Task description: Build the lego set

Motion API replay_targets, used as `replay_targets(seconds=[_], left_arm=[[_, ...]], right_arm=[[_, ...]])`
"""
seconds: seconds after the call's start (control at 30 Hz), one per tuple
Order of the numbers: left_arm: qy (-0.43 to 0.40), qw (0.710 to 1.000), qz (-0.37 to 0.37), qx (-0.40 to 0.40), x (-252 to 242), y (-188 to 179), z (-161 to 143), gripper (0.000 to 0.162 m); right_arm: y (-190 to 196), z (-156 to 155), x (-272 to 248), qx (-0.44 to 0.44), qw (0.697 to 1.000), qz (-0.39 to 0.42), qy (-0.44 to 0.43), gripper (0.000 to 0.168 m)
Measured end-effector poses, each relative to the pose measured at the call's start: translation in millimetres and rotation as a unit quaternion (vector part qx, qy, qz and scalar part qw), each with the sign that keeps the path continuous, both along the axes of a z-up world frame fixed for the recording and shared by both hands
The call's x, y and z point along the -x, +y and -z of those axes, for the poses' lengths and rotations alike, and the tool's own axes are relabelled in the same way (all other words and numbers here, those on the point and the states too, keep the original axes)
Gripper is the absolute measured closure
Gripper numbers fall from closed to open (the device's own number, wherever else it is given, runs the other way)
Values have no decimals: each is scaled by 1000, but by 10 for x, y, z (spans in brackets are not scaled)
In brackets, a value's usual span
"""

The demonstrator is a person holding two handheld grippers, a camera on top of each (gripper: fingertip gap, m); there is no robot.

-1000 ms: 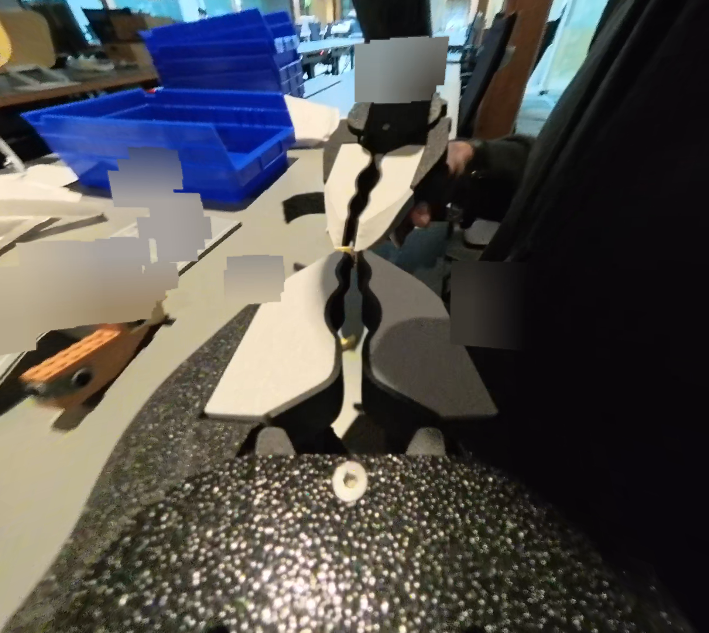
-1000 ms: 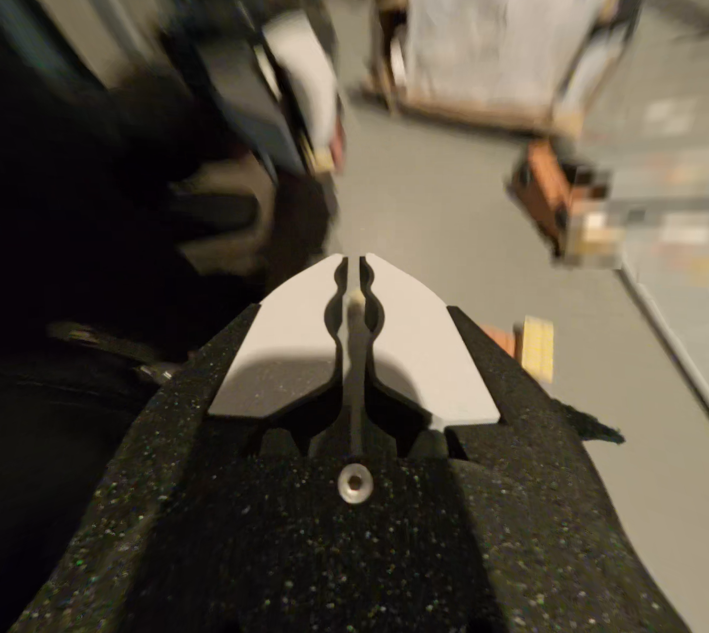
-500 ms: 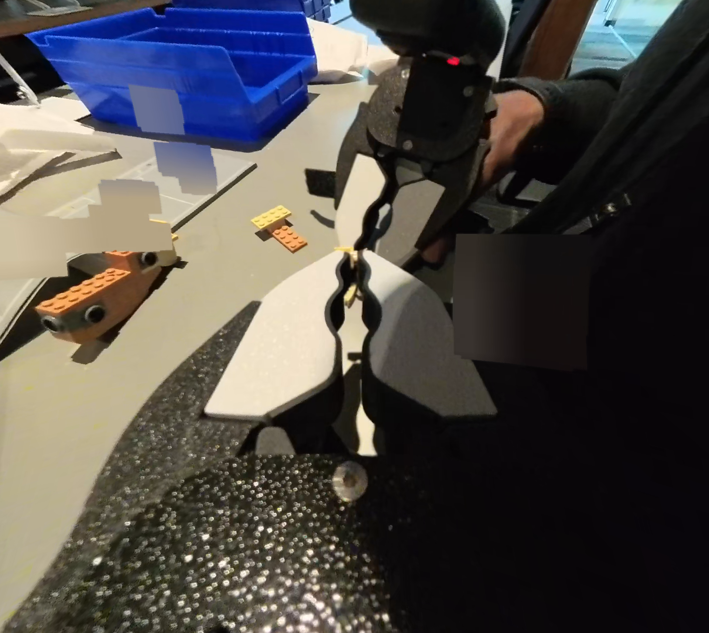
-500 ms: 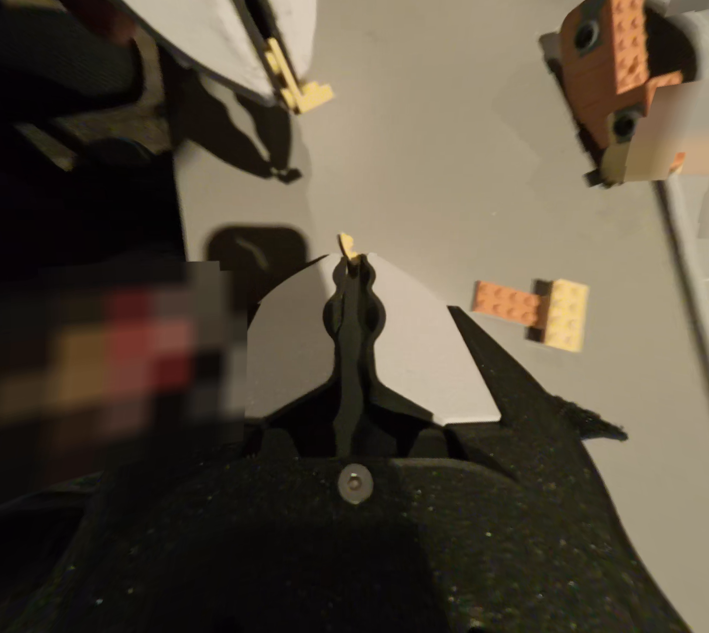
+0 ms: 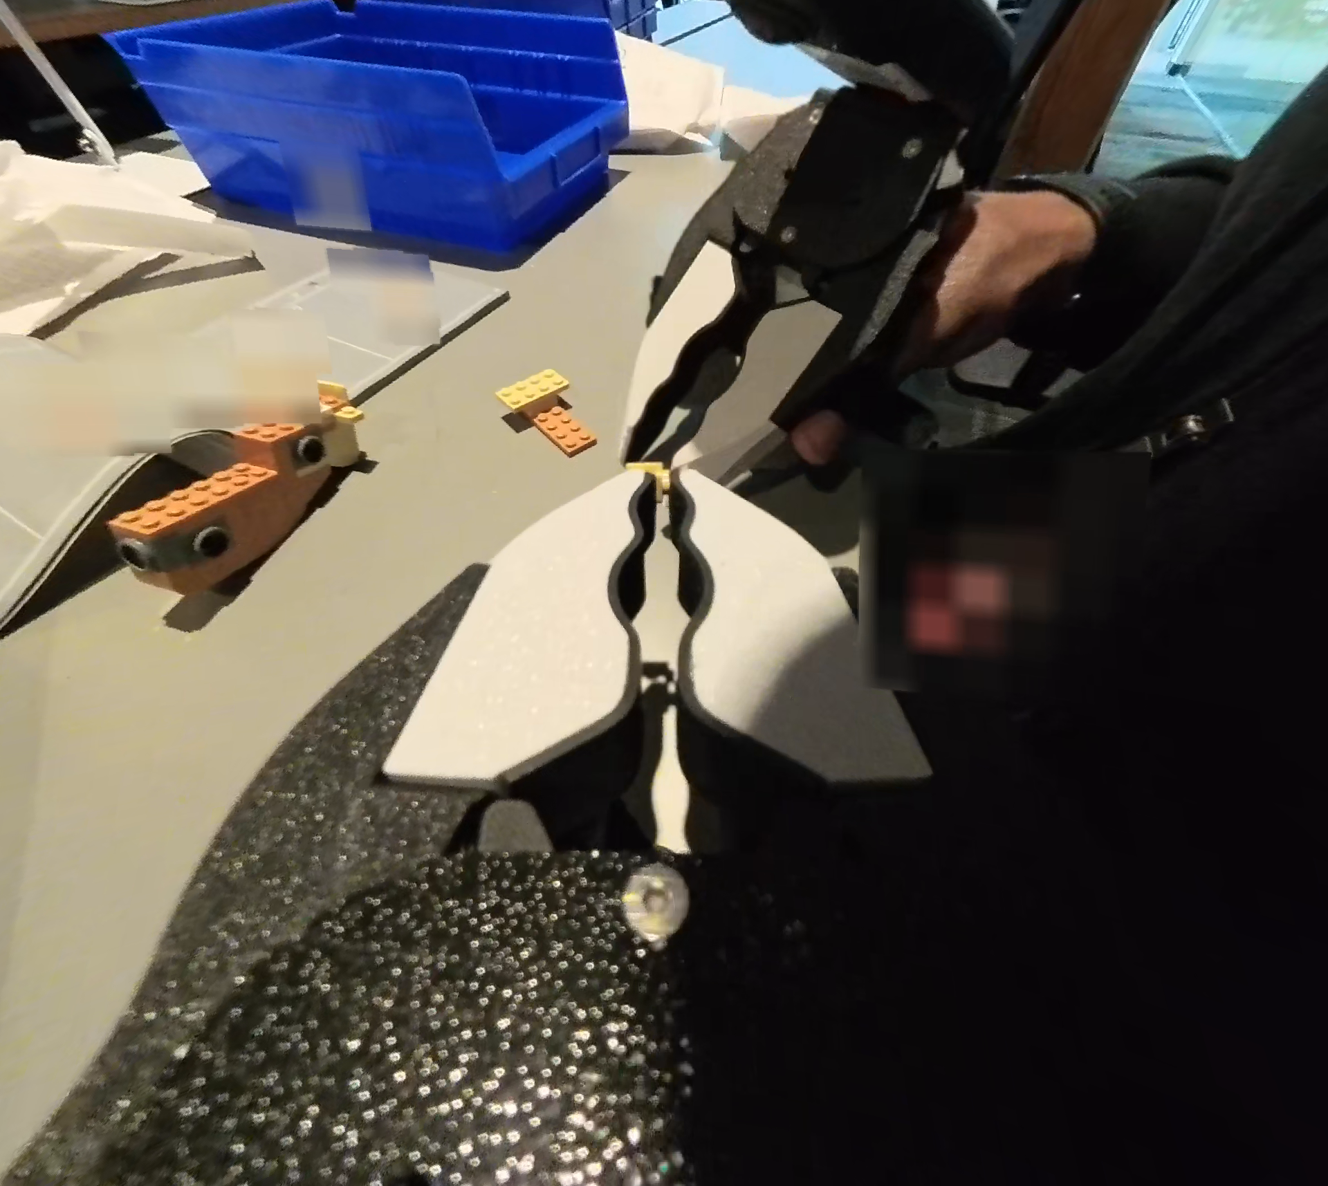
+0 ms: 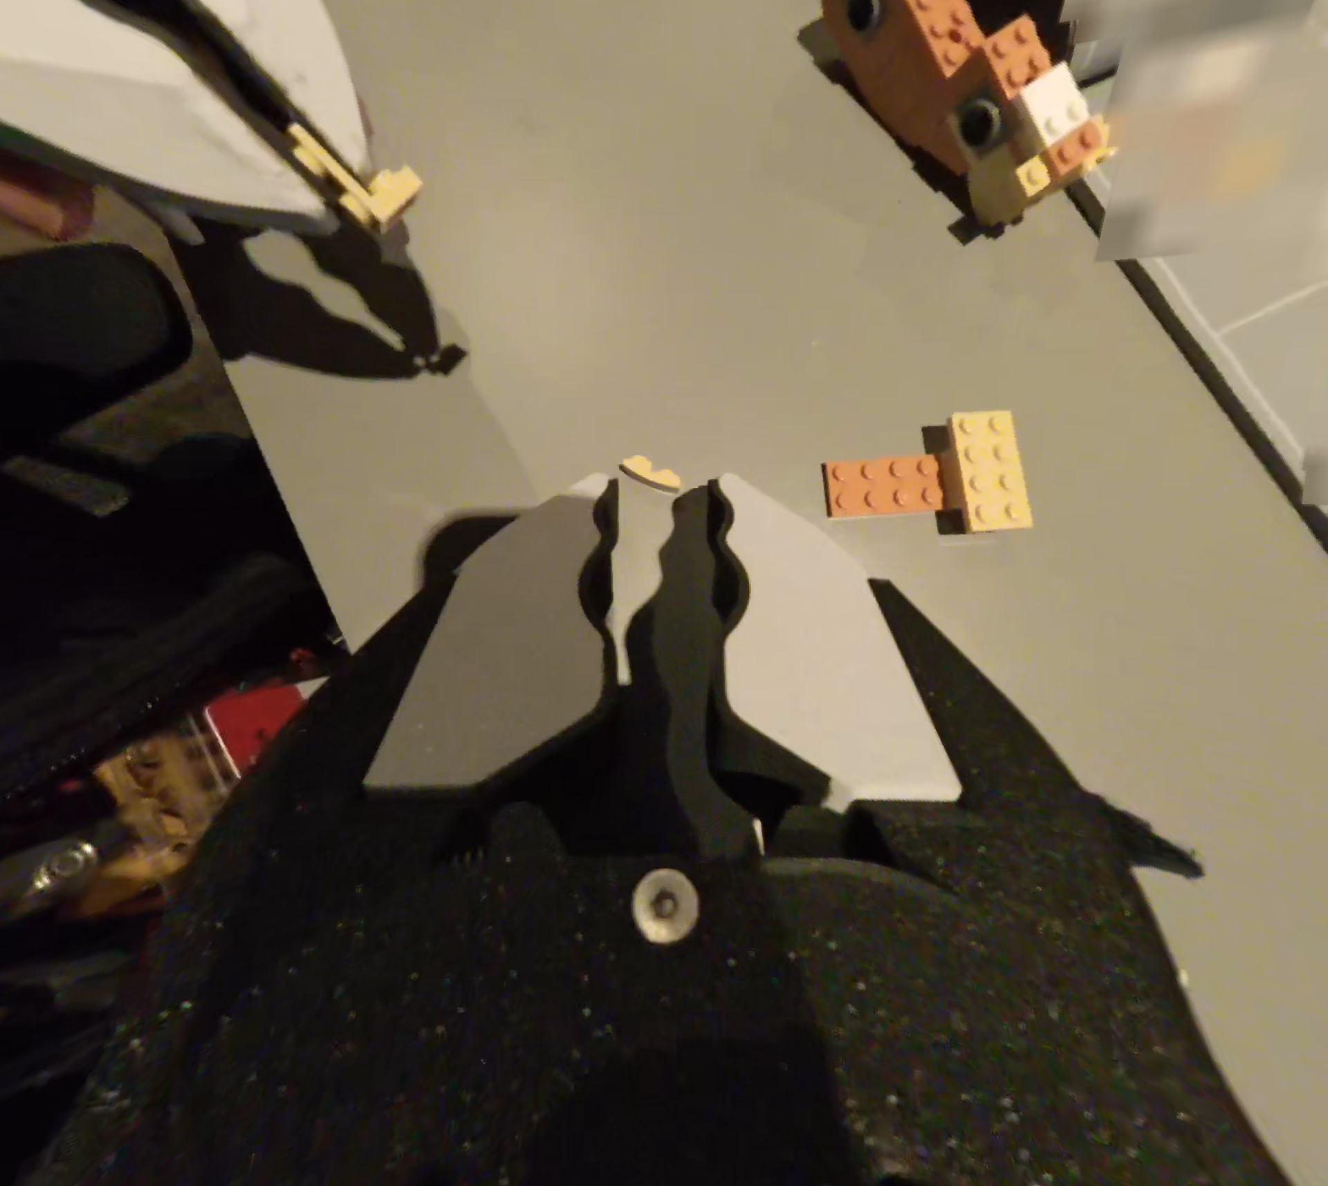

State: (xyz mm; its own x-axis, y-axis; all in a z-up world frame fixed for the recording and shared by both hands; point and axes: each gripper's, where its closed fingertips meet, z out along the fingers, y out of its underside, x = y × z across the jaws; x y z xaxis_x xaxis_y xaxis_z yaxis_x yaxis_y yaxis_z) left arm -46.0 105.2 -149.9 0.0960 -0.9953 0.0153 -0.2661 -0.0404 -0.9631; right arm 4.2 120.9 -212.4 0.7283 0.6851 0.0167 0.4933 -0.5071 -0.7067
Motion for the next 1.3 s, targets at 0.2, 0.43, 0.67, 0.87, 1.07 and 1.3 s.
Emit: replay_targets(seconds=[0.2,0.43,0.67,0.87,1.07,1.3], left_arm=[[-2,1000,3,3,0,-5,-5,160],[-5,1000,1,0,6,-18,-15,160],[-2,1000,1,3,2,-15,-10,159],[9,1000,-10,1,-9,12,19,159],[37,999,-32,3,-34,81,95,159],[52,997,-49,1,-45,148,135,159]], right_arm=[[-27,29,53,9,1000,21,-13,153],[-53,99,102,30,999,13,-12,151],[51,99,101,33,999,-13,-1,151],[99,105,112,20,999,-18,-16,159],[131,105,142,16,999,-22,-19,164],[138,-4,179,25,998,-23,47,164]])
